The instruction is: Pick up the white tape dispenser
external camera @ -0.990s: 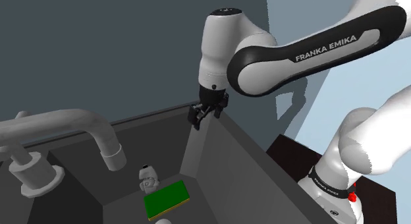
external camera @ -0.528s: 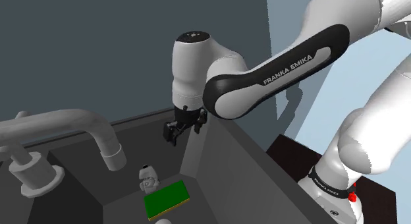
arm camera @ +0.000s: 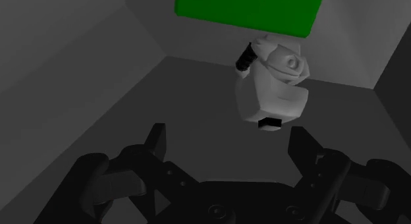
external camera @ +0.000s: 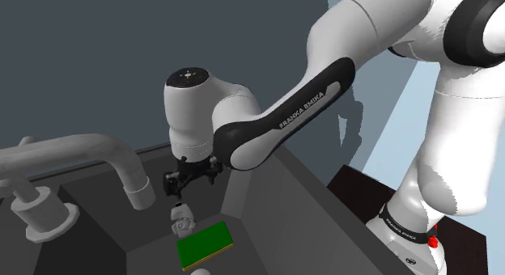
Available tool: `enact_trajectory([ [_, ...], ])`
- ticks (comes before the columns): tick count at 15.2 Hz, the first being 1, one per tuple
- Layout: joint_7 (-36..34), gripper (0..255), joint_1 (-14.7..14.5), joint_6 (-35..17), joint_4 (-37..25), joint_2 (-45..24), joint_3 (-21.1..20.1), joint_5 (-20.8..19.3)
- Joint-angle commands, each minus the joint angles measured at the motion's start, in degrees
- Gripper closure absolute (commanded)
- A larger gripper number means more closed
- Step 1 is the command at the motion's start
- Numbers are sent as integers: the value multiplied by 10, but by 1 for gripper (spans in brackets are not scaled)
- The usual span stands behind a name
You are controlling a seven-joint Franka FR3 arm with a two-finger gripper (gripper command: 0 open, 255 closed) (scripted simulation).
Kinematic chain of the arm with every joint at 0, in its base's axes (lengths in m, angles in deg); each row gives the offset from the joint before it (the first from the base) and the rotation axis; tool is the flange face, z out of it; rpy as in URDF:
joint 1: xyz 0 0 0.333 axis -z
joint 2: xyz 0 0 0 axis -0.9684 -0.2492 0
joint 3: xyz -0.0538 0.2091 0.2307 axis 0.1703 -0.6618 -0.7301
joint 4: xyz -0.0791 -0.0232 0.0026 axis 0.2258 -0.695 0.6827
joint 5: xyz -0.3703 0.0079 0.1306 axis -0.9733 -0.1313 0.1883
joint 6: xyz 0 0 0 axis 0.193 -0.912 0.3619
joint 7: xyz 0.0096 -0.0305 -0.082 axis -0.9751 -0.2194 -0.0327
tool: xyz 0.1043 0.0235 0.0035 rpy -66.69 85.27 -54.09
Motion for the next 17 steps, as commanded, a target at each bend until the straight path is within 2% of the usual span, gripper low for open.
enact_trajectory([
  [1, -40, 0, -28, 2, -41, -50, 12, -38],
  [4, -74, 0, -66, 12, -103, -110, 31, -72],
  [13, -97, 0, -80, -27, -92, -144, 50, -102],
  [14, -98, 255, -80, -29, -90, -144, 50, -103],
  [17, -97, 255, -80, -28, -92, -144, 50, -102],
])
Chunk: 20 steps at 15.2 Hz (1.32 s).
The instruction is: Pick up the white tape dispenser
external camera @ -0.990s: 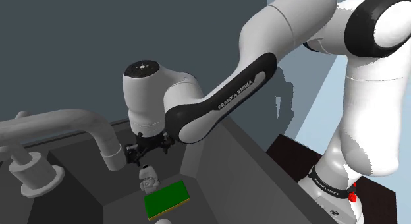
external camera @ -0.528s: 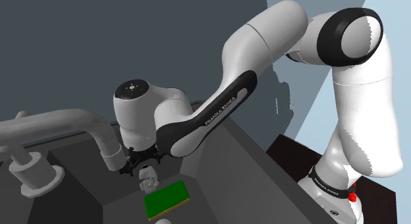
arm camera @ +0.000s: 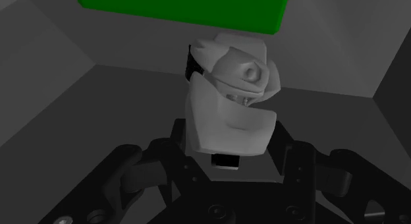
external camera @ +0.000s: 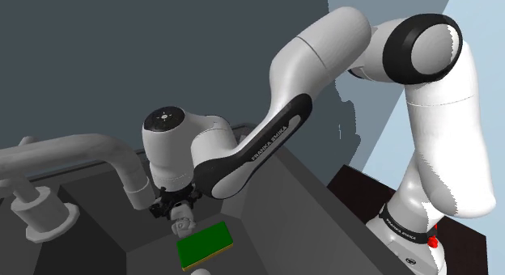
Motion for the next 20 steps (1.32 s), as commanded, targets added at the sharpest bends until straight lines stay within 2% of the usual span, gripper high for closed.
enact_trajectory([
  [1, 0, 255, 0, 0, 0, -1, 0, 0],
  [6, 0, 255, 0, 0, 0, 0, 0, 0],
  [20, 42, 255, 22, 75, -26, 59, -33, 55],
])
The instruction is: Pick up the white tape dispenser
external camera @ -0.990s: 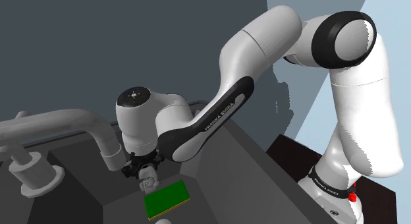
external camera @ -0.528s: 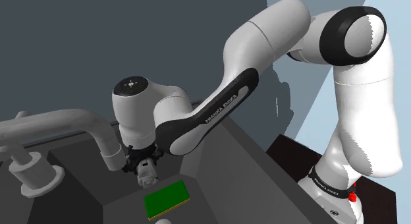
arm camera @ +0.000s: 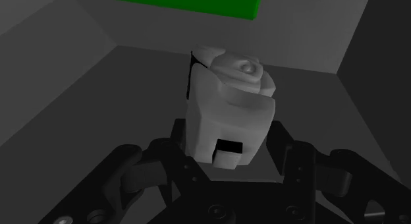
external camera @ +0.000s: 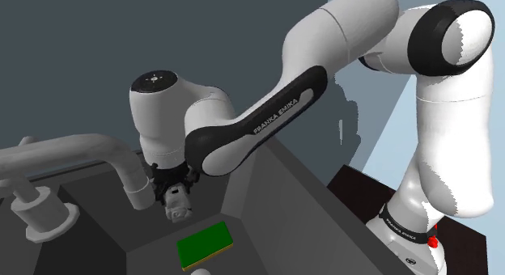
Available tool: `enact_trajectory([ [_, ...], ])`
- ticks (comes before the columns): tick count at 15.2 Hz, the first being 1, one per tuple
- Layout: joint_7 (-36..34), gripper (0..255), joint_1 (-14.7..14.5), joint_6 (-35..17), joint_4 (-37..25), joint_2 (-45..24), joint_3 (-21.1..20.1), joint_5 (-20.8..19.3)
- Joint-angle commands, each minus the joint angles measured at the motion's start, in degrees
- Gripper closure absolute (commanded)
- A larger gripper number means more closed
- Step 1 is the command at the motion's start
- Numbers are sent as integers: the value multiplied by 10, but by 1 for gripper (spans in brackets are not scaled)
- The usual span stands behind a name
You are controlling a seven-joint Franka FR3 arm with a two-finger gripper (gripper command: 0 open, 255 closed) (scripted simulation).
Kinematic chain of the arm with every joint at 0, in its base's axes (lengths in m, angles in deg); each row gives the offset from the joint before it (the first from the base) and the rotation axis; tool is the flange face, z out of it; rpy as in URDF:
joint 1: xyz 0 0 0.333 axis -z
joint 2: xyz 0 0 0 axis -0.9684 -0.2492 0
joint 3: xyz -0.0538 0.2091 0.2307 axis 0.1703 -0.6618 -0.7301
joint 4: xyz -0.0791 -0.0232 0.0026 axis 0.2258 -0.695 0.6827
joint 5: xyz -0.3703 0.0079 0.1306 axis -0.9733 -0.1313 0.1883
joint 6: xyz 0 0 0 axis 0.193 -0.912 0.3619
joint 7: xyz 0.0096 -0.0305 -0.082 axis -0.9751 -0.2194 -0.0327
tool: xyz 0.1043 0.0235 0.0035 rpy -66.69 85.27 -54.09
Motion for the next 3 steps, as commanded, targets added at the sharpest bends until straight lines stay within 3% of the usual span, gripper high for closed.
enact_trajectory([
  [1, 5, 255, 3, 9, -3, 8, -4, 7],
  [3, 5, 255, 3, 10, -3, 9, -4, 7],
])
